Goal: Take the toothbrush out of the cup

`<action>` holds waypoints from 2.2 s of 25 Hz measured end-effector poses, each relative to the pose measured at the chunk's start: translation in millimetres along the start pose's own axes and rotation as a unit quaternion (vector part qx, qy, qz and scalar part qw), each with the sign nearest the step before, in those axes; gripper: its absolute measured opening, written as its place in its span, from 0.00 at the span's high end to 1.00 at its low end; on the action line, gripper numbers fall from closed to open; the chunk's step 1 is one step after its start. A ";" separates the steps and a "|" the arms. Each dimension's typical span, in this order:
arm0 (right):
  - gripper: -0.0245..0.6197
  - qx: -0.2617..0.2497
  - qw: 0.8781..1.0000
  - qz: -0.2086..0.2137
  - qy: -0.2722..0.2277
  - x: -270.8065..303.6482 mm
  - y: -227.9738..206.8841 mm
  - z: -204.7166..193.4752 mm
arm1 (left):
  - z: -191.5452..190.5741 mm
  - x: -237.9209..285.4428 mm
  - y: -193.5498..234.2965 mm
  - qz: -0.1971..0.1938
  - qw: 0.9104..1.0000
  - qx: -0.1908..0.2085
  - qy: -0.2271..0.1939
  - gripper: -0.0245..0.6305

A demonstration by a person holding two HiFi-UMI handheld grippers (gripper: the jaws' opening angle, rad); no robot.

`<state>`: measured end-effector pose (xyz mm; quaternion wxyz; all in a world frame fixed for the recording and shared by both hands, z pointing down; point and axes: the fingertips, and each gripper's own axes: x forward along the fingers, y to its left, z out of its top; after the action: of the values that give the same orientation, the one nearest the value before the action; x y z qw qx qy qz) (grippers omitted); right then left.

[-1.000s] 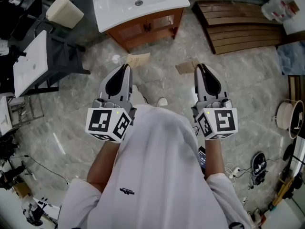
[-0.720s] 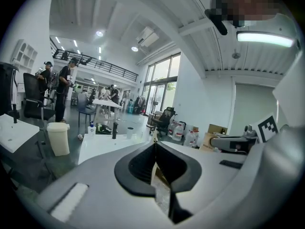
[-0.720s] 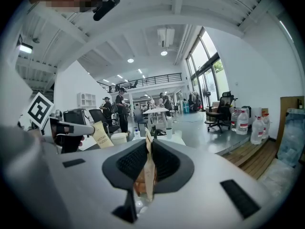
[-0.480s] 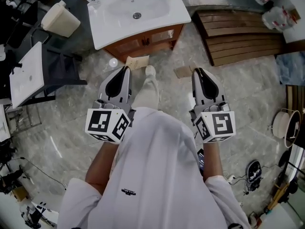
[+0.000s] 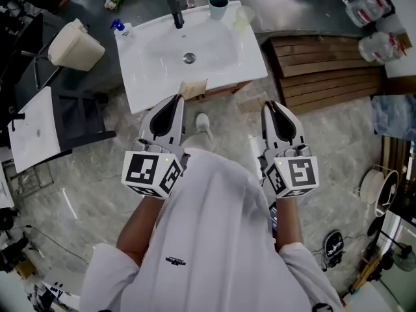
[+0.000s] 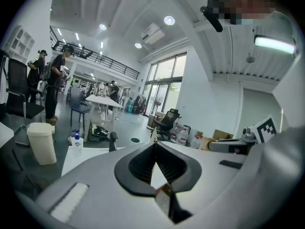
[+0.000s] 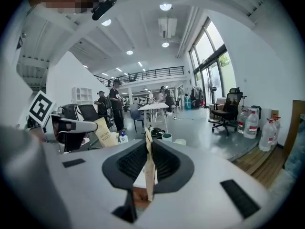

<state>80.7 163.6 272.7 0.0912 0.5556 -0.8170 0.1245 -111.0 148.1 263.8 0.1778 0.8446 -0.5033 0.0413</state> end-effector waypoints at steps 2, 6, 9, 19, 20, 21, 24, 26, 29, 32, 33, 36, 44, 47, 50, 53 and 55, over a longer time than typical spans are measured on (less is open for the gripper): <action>0.92 -0.001 1.000 -0.001 0.004 27.6 -4.9 10.3 | 9.8 21.5 19.4 0.002 1.000 -0.006 0.002 0.95; 0.92 0.002 1.000 -0.004 0.006 72.2 -16.6 27.7 | 28.6 57.5 44.9 -0.001 1.000 -0.007 -0.001 0.95; 0.92 0.003 1.000 0.001 0.009 97.3 -21.3 33.5 | 36.5 76.3 54.3 -0.001 1.000 -0.008 -0.001 0.95; 0.92 -0.001 0.999 0.042 0.016 151.6 -40.2 51.2 | 46.3 116.9 65.6 0.030 0.999 -0.014 0.011 0.95; 0.92 -0.003 0.999 0.045 0.018 154.6 -43.1 52.0 | 46.8 120.3 65.5 0.033 0.999 -0.015 0.013 0.95; 0.92 -0.005 0.999 0.048 0.020 157.3 -46.2 52.5 | 47.6 123.2 65.0 0.036 0.999 -0.015 0.014 0.95; 0.92 -0.008 0.998 0.055 0.019 167.8 -54.8 56.2 | 51.9 133.4 66.1 0.044 0.999 -0.013 0.015 0.95; 0.92 -0.008 0.998 0.056 0.018 174.6 -59.8 56.7 | 53.4 140.5 68.3 0.048 0.999 -0.014 0.013 0.95; 0.92 -0.007 0.998 0.062 0.020 180.2 -65.1 56.5 | 54.6 146.3 69.8 0.055 0.998 -0.018 0.011 0.95; 0.92 -0.011 0.997 0.069 0.018 184.7 -69.6 61.4 | 58.3 151.7 70.4 0.062 0.998 -0.020 0.008 0.95; 0.92 -0.013 0.997 0.071 0.017 186.6 -70.8 63.1 | 59.8 153.1 71.0 0.064 0.998 -0.022 0.007 0.95; 0.92 -0.017 0.997 0.079 0.013 194.6 -73.5 70.0 | 63.0 156.5 72.1 0.068 0.997 -0.023 0.006 0.95; 0.92 -0.016 0.996 0.093 -0.001 230.1 -81.6 84.1 | 59.7 171.6 80.9 0.083 0.996 -0.020 0.016 0.95; 0.92 -0.013 0.995 0.099 -0.005 246.8 -85.7 89.6 | 59.5 180.9 86.8 0.094 0.995 -0.021 0.018 0.95; 0.92 -0.012 0.994 0.106 -0.006 262.6 -90.5 92.6 | 60.8 190.2 90.5 0.102 0.994 -0.019 0.020 0.95; 0.92 -0.013 0.994 0.113 -0.004 280.7 -94.4 93.6 | 62.2 201.6 95.7 0.109 0.994 -0.022 0.020 0.95; 0.92 -0.014 0.993 0.120 -0.004 292.4 -96.9 94.1 | 61.6 209.2 99.2 0.114 0.993 -0.026 0.021 0.95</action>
<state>62.8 -158.0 277.1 0.0800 0.4527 -0.8798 0.1206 -101.1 -90.5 284.0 0.2041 0.7758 -0.5934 0.0660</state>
